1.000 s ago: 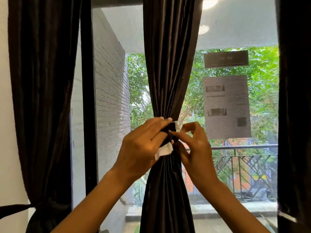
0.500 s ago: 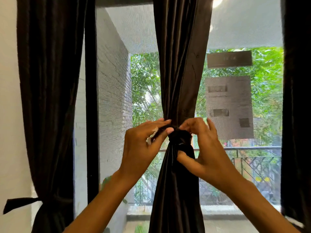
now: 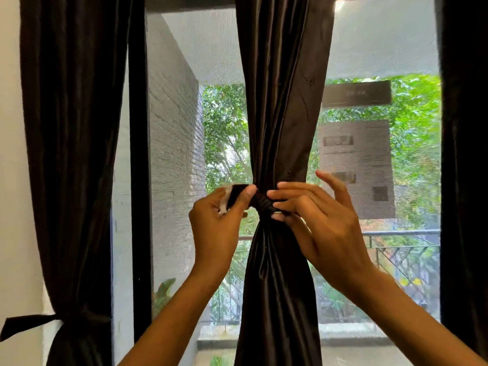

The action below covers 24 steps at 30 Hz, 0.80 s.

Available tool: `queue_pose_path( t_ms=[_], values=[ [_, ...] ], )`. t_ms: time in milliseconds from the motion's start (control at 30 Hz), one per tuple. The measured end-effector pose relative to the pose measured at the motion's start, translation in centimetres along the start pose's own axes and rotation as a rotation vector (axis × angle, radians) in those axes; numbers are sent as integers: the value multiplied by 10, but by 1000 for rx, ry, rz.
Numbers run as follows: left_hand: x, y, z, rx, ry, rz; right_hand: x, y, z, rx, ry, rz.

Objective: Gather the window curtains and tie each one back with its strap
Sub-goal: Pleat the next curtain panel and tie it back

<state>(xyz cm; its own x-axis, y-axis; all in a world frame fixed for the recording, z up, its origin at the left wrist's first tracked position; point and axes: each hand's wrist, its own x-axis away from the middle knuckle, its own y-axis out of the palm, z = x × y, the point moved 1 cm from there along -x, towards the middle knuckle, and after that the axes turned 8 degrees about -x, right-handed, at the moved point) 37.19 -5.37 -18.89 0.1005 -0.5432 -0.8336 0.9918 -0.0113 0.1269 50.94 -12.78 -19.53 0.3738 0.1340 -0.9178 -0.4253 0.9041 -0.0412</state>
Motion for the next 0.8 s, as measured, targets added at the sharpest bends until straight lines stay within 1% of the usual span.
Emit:
queue_pose_path(
  t_ms=[167, 300, 367, 500, 567, 667, 800],
  values=[
    [-7, 3, -2, -9, -116, -34, 3, 3, -2, -100, 165, -41],
    [-8, 6, -9, -47, -150, -13, 9, 5, -3, -162, 271, -17],
    [-6, 9, -10, 7, -192, 2, 14, 5, -3, -217, 338, -3],
    [-2, 13, -10, 243, -353, 5, 23, 1, -2, -458, 575, 102],
    [0, 15, -11, 328, -407, 0, 27, 1, 3, -526, 705, 159],
    [5, 17, -16, 301, -402, -38, 40, 2, 15, -578, 871, 189],
    [11, 22, -26, 261, -414, -81, 54, 0, 30, -723, 1069, 222]
  ],
)
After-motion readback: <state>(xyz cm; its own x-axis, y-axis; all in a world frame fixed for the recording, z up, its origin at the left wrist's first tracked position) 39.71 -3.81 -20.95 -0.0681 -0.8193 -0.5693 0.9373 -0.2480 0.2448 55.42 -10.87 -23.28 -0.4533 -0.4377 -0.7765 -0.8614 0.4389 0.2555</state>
